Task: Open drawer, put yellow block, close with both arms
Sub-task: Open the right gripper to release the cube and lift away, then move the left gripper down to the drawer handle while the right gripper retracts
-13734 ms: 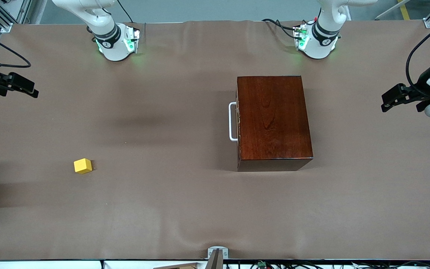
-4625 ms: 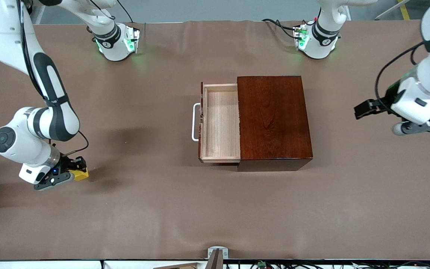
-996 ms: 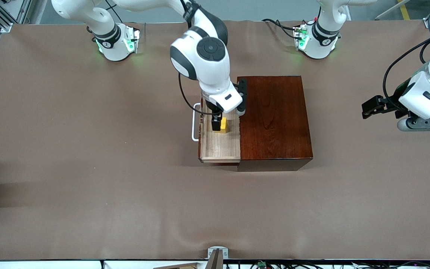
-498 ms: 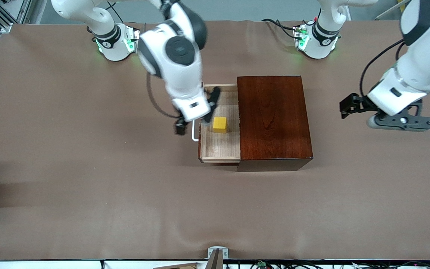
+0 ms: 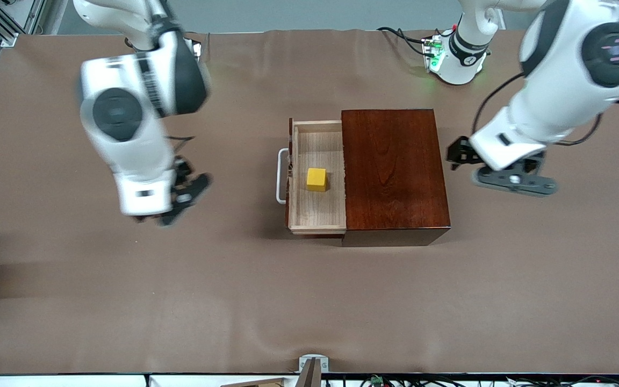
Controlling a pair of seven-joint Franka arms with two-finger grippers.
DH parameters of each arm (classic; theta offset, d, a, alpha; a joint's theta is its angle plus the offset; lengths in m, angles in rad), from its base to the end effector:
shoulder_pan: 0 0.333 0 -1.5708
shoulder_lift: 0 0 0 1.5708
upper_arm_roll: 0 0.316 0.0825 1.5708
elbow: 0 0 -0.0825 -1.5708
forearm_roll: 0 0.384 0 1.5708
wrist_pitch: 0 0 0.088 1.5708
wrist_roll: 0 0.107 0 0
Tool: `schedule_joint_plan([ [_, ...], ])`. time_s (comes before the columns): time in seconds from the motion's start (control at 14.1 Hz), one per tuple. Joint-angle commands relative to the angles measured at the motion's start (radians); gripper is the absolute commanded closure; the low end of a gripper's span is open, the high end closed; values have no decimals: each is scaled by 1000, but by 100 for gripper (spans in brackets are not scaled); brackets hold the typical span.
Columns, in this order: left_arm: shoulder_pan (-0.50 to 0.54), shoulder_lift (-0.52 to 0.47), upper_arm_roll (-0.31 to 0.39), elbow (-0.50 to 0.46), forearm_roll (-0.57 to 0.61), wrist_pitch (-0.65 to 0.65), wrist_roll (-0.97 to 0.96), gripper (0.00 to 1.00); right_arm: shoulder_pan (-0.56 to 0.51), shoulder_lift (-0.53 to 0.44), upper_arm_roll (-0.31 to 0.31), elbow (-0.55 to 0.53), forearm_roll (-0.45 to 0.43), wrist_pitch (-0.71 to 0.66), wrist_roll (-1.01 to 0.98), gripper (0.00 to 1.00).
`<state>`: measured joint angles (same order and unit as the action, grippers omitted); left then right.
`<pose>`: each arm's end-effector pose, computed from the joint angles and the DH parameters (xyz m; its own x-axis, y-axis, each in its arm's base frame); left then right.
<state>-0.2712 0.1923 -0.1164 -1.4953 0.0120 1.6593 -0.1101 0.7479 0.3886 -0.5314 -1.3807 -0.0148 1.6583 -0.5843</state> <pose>0.5741 -0.2263 0.5559 0.9615 -0.2734 -0.0280 -0.2733 -0.9619 0.0072 0.6275 0.1948 0.5127 0.6743 0.7199 -0.1645 0.7384 -0.6600 0.1386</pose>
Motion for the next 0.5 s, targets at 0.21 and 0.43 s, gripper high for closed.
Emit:
schedule_joint_plan([
  [0.21, -263, 62, -109, 63, 2, 30, 61, 0, -331, -122, 121, -49, 31, -25, 17, 0],
  [0.43, -374, 166, -112, 177, -1, 77, 198, 0, -479, -137, 226, -47, 42, -32, 62, 0],
])
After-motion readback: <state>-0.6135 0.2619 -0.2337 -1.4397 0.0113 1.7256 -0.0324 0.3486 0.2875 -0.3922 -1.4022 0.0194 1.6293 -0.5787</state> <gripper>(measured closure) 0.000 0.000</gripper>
